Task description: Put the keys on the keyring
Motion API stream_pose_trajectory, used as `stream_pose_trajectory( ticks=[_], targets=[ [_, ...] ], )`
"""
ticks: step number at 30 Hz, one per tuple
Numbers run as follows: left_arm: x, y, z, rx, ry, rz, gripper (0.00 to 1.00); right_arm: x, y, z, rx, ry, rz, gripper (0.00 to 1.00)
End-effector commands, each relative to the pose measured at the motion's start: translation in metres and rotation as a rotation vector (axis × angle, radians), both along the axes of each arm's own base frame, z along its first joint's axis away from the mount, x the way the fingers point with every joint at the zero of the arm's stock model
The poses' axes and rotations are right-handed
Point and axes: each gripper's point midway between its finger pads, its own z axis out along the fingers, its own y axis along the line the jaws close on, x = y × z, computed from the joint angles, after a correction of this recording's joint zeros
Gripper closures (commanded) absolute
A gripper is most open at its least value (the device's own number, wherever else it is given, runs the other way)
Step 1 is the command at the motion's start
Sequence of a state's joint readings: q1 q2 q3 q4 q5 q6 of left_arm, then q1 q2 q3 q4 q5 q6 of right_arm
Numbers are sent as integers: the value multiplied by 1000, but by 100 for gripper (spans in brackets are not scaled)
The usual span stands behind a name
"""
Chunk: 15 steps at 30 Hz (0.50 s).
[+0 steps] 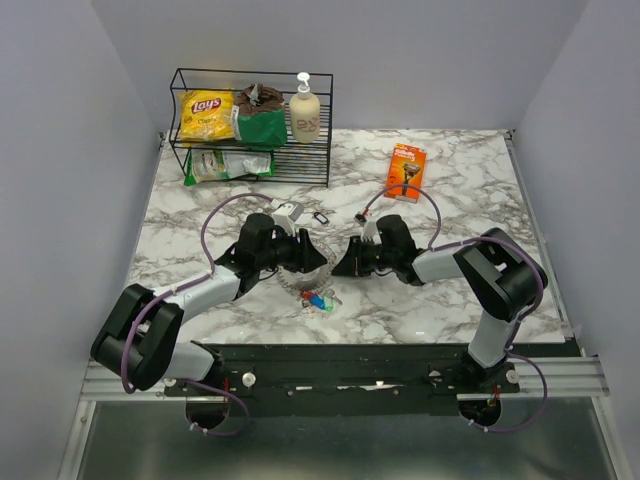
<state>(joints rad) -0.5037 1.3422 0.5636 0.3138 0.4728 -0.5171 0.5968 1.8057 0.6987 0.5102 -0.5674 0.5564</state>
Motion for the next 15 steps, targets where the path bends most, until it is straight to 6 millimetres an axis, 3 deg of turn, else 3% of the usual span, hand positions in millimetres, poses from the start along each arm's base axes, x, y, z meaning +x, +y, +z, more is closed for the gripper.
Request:
stream_pose_trajectory(
  ticks=[1, 5, 7, 15],
  targets=[
    [-3, 0, 2, -11, -12, -23, 46, -4, 6, 10, 40, -52, 37, 82],
    [-3, 0, 1, -9, -9, -27, 46, -6, 8, 23, 76, -104, 62, 90],
    [-3, 0, 0, -8, -9, -28, 46, -7, 9, 27, 81, -128, 74, 99],
    [-2, 1, -2, -3, -7, -30, 46, -22, 14, 41, 73, -222, 143, 99]
  ],
)
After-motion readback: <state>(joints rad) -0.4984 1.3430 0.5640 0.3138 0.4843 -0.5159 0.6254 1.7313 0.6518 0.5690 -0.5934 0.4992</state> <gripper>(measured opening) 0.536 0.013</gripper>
